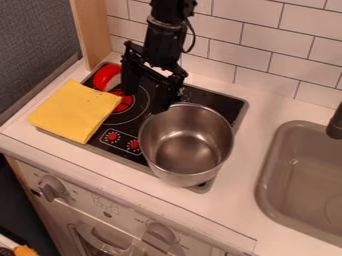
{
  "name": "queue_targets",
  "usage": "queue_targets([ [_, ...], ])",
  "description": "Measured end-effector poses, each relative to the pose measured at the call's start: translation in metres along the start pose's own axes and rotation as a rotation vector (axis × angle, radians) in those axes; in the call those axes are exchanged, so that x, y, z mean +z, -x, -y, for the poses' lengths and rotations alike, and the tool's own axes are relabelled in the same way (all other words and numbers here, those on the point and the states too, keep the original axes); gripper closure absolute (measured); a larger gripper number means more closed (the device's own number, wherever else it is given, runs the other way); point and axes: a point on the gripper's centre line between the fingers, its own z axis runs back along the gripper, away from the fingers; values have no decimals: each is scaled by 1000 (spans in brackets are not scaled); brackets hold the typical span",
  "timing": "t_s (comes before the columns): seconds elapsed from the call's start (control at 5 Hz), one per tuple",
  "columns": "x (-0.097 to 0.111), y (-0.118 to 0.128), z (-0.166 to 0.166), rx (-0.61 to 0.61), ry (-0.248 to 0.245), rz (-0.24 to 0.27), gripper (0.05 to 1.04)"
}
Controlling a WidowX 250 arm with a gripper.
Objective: Moved the pot on the yellow cloth to the left
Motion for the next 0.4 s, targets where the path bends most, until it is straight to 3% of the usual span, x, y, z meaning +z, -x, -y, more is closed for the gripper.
queue_targets([
  [0.2, -4, -10, 0, -34, -33, -94, 83],
  [0.4, -5, -13, 5, -84, 5, -78, 82],
])
